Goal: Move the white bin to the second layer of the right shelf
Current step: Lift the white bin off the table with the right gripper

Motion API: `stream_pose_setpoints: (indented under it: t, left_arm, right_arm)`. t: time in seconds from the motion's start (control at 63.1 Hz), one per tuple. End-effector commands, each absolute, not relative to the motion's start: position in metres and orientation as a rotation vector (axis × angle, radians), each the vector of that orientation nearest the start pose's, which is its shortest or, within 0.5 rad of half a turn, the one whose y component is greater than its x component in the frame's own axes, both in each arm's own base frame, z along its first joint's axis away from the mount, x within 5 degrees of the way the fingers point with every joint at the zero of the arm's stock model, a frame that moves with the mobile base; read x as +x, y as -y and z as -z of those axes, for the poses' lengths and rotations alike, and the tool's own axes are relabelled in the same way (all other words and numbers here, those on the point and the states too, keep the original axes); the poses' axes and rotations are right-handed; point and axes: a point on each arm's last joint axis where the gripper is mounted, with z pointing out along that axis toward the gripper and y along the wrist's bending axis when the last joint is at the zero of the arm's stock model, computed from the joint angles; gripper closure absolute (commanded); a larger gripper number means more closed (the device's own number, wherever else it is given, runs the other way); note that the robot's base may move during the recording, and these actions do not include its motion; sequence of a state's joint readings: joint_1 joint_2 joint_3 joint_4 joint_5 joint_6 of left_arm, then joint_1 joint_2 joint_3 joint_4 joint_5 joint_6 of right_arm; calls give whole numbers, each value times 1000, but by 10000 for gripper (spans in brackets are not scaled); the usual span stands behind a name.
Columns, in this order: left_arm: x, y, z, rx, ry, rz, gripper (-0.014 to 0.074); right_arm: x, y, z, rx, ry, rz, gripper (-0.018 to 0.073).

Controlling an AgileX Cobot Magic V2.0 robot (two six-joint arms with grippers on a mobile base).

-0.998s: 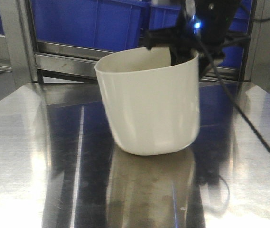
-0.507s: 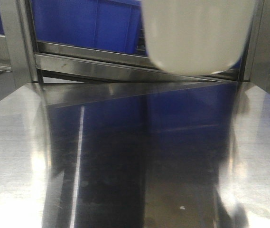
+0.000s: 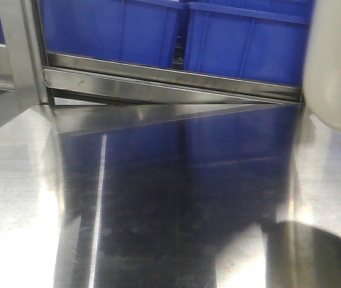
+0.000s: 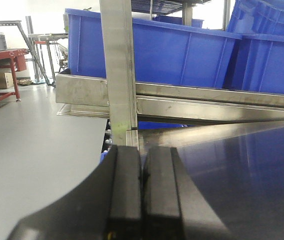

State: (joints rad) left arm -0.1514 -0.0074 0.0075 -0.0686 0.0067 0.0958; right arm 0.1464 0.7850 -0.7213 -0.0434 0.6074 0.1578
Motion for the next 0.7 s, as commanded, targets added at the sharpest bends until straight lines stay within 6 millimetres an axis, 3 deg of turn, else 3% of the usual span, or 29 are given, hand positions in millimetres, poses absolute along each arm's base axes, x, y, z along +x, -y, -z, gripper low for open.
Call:
stream_pose_setpoints:
  t: [0.0, 0.222, 0.681]
  left_arm:
    - [55, 8, -208, 115, -1421, 110, 512]
    - [55, 8, -208, 115, -1421, 110, 512]
    - [55, 8, -208, 115, -1421, 110, 512]
  right_arm:
    - [137, -15, -337, 21, -1984, -144, 504]
    - [117, -11, -321, 29, -1939, -143, 504]
    - [115, -11, -321, 28, -1941, -142, 504]
